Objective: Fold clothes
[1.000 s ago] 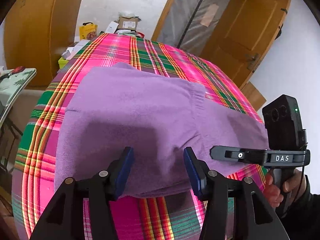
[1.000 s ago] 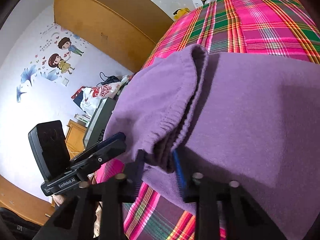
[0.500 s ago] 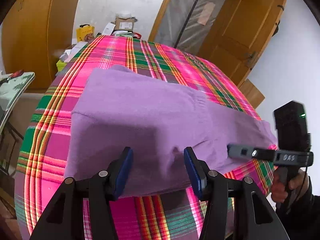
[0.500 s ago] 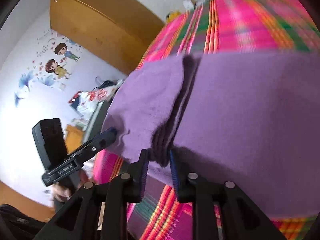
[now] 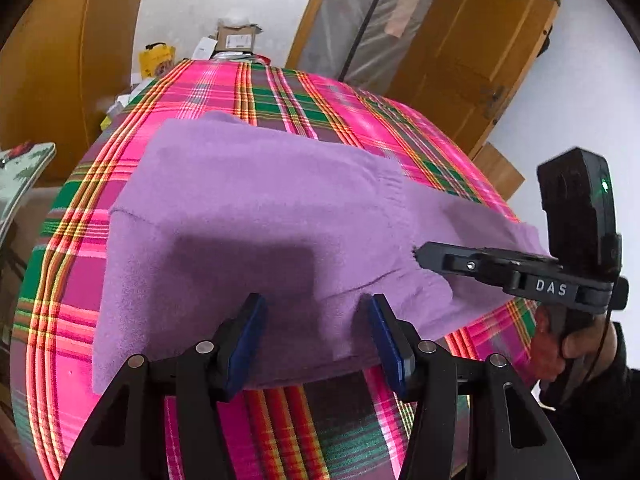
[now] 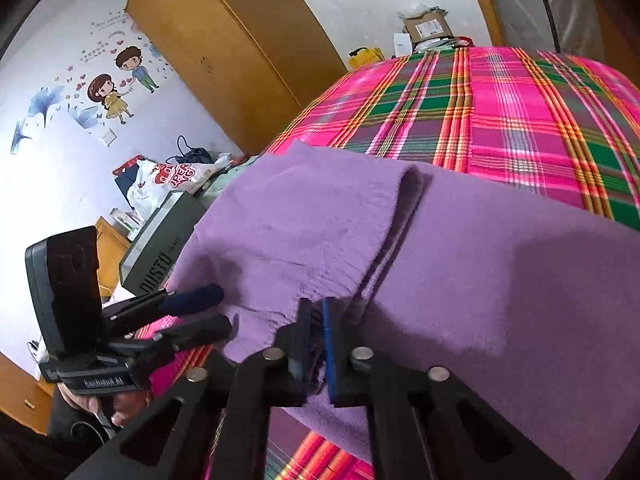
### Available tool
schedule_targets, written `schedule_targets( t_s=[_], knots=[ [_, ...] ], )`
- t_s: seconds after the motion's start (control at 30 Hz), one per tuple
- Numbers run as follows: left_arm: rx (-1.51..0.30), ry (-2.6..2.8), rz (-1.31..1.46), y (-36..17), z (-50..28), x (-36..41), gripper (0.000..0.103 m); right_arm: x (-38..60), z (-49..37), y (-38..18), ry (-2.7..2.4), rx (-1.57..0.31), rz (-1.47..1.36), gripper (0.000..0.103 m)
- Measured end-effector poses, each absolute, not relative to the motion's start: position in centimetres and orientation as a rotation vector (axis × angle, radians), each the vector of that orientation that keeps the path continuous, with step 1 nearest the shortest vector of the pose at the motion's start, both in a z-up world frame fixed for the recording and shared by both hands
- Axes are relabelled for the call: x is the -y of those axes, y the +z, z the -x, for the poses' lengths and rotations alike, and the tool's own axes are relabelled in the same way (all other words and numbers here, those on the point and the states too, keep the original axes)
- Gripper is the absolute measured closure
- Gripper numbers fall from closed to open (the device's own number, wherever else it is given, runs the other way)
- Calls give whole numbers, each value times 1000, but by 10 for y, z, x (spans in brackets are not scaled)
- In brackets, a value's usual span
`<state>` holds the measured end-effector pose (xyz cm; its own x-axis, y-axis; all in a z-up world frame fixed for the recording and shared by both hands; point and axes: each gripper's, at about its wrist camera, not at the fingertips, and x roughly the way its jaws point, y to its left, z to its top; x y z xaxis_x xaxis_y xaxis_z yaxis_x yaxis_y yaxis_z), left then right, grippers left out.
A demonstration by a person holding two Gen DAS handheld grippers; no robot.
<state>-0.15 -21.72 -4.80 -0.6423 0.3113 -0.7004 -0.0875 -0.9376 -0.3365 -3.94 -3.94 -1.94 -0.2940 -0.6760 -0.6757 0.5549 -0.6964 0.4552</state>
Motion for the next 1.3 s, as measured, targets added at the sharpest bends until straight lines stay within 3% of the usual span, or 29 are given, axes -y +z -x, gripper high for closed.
schedule_targets(
  t_s=[0.8, 1.3],
  knots=[
    [336, 2633, 1169, -29, 13, 190, 47, -111, 41, 9, -2375, 347, -1045, 103],
    [224, 2515, 1160, -22, 52, 121, 47, -363, 7, 24, -3163, 603, -1048, 102]
  ],
)
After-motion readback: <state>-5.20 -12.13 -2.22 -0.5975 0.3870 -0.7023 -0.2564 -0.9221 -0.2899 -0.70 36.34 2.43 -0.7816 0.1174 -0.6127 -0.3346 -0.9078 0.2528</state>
